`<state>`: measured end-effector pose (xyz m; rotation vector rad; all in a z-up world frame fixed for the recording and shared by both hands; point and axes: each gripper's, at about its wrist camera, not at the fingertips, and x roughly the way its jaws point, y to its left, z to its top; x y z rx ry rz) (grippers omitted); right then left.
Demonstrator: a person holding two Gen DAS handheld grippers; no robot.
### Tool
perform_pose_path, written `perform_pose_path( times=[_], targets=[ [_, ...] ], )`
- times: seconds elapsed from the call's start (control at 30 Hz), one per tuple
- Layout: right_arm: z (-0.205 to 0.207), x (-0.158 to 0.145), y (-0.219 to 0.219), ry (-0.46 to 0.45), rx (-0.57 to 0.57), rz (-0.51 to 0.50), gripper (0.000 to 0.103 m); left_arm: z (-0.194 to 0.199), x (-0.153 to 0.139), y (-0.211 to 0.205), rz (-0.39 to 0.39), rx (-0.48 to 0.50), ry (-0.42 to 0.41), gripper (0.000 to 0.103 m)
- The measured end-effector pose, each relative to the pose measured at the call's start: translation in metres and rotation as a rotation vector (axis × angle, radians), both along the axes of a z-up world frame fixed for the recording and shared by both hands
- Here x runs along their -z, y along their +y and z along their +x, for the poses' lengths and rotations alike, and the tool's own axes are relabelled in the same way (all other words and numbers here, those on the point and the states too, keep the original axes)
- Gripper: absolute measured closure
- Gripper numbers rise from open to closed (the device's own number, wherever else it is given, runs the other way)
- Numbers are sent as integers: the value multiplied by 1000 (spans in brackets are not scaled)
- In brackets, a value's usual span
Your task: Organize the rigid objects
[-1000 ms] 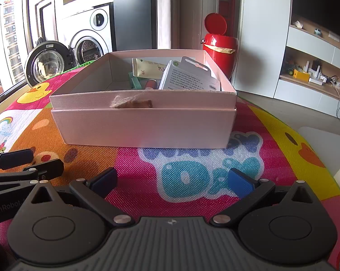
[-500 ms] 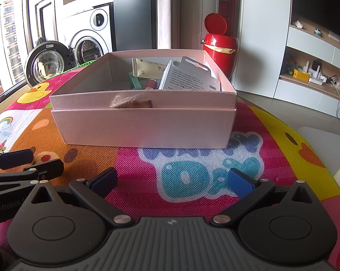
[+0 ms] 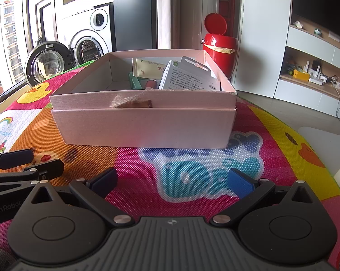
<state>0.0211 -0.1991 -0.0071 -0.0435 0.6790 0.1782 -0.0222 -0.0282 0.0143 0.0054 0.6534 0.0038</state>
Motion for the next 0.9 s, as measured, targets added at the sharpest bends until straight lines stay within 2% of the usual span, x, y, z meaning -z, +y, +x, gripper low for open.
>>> perform_pose_path(
  times=[0.9],
  targets=[
    [0,0,0,0,0,0,0,0,-1,-1,-6,-15,1,41]
  ],
)
